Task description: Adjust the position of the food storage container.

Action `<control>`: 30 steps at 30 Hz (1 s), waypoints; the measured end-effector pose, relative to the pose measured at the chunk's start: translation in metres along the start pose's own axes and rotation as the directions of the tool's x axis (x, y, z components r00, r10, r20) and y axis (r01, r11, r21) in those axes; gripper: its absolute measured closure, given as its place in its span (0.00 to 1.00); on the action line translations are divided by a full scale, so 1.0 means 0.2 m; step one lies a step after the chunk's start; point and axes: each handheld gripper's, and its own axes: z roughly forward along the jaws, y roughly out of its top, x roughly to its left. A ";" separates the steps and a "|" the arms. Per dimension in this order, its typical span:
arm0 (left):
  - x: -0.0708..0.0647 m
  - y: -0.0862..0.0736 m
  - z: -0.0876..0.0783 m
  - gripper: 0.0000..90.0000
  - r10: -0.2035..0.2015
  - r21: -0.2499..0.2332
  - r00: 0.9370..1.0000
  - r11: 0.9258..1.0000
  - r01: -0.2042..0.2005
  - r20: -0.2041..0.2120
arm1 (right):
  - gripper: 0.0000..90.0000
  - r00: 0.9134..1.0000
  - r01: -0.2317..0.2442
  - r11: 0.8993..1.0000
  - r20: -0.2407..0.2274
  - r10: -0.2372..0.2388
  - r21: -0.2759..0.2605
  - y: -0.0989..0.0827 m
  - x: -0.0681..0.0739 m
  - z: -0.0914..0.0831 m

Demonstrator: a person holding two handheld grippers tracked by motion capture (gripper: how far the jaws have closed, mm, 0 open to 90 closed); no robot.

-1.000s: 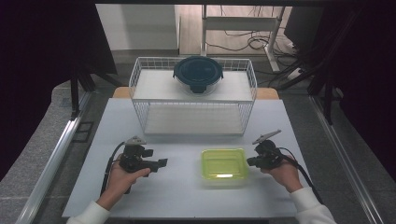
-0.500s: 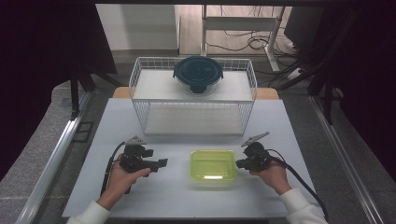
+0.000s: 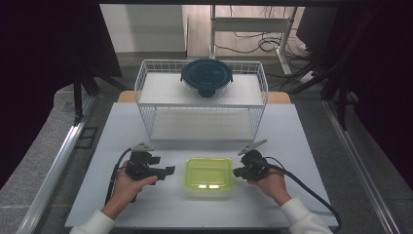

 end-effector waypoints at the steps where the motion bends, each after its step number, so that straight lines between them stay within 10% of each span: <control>1: 0.00 0.00 0.00 0.24 0.001 0.000 1.000 1.000 -0.001 -0.001 | 0.98 1.000 -0.002 1.000 -0.001 0.002 -0.002 0.00 0.01 0.00; 18: 0.00 0.00 -0.01 0.24 0.005 -0.002 1.000 1.000 -0.005 -0.006 | 0.98 0.997 -0.010 0.996 0.070 0.017 -0.093 -0.04 0.00 -0.11; 30: -0.04 -0.02 -0.02 0.25 0.016 -0.007 1.000 1.000 -0.016 0.003 | 0.95 0.987 -0.161 0.957 -0.019 0.161 -0.241 -0.19 0.03 -0.24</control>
